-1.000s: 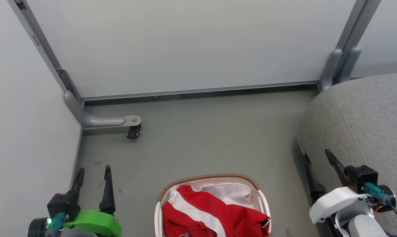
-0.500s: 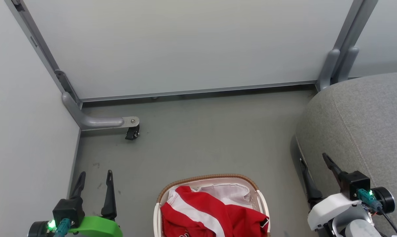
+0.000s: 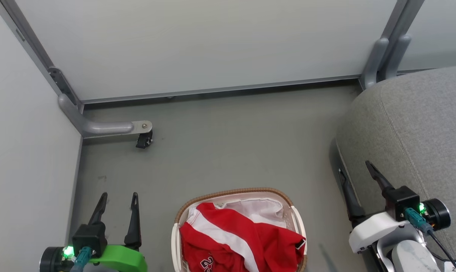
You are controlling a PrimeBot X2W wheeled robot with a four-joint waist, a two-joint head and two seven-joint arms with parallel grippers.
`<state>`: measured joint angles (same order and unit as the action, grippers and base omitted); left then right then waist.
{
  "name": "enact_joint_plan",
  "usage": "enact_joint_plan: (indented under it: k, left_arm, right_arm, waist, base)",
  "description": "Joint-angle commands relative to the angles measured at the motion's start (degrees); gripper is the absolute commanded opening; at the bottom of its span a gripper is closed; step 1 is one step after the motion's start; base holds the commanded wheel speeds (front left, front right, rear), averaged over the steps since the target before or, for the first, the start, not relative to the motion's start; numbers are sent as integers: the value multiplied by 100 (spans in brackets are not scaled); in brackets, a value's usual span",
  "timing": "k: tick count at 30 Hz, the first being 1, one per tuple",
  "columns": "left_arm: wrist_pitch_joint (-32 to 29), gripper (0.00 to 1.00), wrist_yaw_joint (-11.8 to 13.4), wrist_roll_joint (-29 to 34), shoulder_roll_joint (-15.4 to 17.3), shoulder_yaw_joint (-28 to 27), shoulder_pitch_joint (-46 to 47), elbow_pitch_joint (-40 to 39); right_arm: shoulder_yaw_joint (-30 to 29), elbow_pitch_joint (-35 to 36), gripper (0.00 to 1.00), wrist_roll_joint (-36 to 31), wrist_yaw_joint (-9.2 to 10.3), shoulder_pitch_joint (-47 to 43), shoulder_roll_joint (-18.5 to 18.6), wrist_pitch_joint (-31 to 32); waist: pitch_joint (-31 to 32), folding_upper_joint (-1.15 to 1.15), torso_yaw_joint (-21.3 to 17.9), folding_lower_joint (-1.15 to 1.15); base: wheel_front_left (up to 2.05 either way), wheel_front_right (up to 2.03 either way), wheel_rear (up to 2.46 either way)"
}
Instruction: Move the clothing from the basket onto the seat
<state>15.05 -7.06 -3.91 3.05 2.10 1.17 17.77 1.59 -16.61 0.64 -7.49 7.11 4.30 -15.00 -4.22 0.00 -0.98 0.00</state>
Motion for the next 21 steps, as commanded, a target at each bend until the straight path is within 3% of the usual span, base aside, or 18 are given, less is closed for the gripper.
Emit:
enact_joint_plan:
  k: [1, 8, 21]
  left_arm:
    - [19, 100, -23, -54, 2, 26, 160, 28]
    - [12, 100, -46, -268, -2, 178, 574, 271]
    - [12, 100, -48, -719, 194, 1045, 1685, 933]
  right_arm:
    - [4, 55, 100, -21, 1, 98, -3, -27]
    - [72, 275, 100, -15, 1, 473, -65, -27]
    - [259, 709, 100, 109, 1, 1184, -134, -27]
  waist:
    - [-273, 0, -106, 0]
    - [-921, 0, -353, 0]
    - [-2208, 0, -927, 0]
  base:
    - [0, 0, 0]
    - [0, 0, 0]
    - [0, 0, 0]
